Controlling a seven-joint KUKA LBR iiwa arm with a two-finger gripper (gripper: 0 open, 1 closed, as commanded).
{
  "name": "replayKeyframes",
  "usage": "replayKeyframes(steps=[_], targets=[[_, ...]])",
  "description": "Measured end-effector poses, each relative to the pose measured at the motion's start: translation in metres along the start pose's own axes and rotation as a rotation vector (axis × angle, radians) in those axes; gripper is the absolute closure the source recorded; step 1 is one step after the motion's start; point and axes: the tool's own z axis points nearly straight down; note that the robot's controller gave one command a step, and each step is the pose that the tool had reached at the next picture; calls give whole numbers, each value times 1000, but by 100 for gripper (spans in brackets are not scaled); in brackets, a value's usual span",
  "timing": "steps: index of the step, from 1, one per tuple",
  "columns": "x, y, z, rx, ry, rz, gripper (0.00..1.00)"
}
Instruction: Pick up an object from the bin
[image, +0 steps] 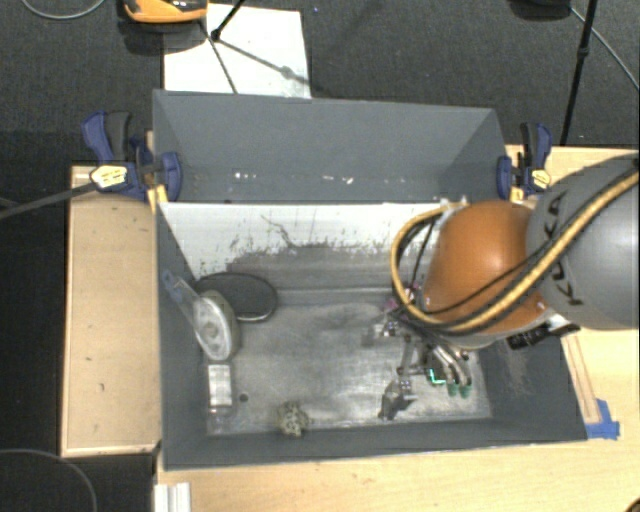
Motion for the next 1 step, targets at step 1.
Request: replayKeyframes(steps=[1], targets=[[-18,-54,88,0,-13,48,0]])
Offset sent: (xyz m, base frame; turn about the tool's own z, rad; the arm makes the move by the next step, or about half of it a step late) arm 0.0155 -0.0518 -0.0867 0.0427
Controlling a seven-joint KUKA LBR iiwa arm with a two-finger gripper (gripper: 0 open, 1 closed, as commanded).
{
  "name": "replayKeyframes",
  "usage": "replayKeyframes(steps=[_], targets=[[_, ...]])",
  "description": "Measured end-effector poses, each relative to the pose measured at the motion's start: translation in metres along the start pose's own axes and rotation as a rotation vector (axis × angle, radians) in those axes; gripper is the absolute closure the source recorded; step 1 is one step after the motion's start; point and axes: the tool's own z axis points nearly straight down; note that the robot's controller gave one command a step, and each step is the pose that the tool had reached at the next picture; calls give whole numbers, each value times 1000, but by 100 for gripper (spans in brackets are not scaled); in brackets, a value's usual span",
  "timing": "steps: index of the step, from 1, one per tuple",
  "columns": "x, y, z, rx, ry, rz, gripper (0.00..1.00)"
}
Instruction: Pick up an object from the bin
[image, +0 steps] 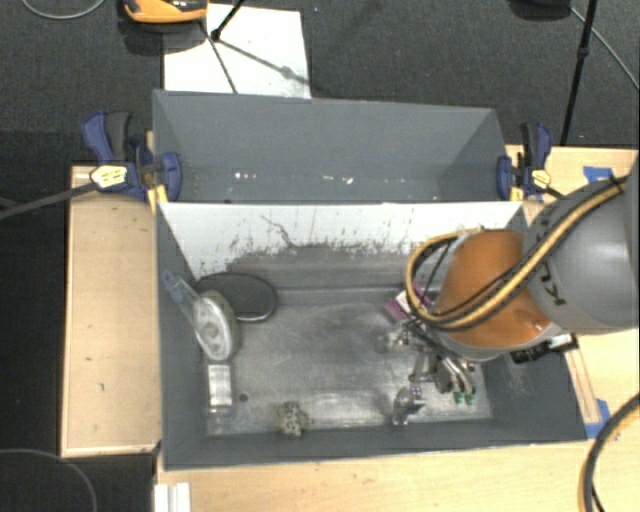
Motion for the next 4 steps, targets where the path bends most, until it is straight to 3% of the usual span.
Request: replayKeyframes(steps=[1,2,3,4], targets=[[3,13,-109,0,-3,-72,0],[-79,25,-10,0,3,-125,0],[-78,-38,-30,3,0,-143,0],[-77,-75,-4,1,3,10,0]])
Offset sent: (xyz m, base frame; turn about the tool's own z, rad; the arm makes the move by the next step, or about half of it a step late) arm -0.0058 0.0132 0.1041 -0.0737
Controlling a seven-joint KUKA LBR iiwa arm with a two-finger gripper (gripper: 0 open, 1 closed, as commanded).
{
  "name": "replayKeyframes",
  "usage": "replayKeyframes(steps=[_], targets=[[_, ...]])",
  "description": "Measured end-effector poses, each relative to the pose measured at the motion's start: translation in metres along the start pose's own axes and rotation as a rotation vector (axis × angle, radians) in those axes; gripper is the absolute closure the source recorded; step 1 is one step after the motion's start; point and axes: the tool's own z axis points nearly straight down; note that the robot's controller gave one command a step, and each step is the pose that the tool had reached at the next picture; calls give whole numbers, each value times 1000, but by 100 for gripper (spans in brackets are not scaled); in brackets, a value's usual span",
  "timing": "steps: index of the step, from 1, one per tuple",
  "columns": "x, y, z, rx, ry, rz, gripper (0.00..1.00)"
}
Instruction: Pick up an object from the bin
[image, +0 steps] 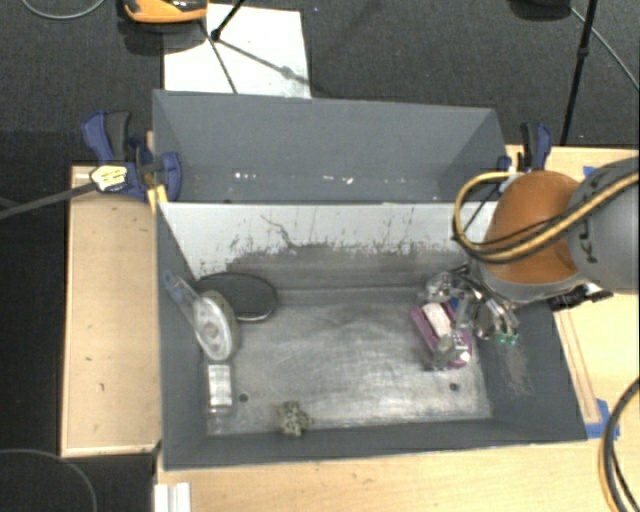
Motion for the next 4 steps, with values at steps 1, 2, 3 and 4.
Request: replayKeyframes(steps=[1,2,3,4], targets=[[-17,-38,1,-16,5,-42,0],[-16,-36,1,-15,5,-43,100],[-10,-6,-1,-7,-11,-453,100],[5,-37,-152,4,-7,-674,100]])
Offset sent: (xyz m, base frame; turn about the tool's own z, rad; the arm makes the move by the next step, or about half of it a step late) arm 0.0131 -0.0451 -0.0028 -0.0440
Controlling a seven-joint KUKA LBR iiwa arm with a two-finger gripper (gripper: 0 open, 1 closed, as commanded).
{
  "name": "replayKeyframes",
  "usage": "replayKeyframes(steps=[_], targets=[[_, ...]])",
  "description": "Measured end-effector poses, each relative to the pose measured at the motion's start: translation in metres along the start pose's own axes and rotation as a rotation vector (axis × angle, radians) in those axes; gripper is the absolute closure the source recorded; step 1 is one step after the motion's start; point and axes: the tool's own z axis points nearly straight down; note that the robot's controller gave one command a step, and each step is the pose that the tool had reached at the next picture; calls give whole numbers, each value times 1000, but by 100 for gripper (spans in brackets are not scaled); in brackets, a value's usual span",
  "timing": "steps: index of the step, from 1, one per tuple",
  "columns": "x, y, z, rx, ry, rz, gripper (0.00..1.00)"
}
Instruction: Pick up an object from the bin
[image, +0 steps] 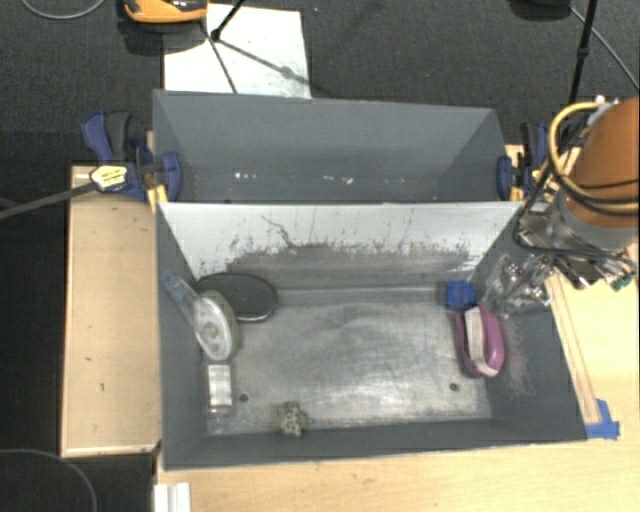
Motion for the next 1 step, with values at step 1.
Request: replayKeyframes(steps=[1], targets=[[0,2,4,-8,4,4,0]])
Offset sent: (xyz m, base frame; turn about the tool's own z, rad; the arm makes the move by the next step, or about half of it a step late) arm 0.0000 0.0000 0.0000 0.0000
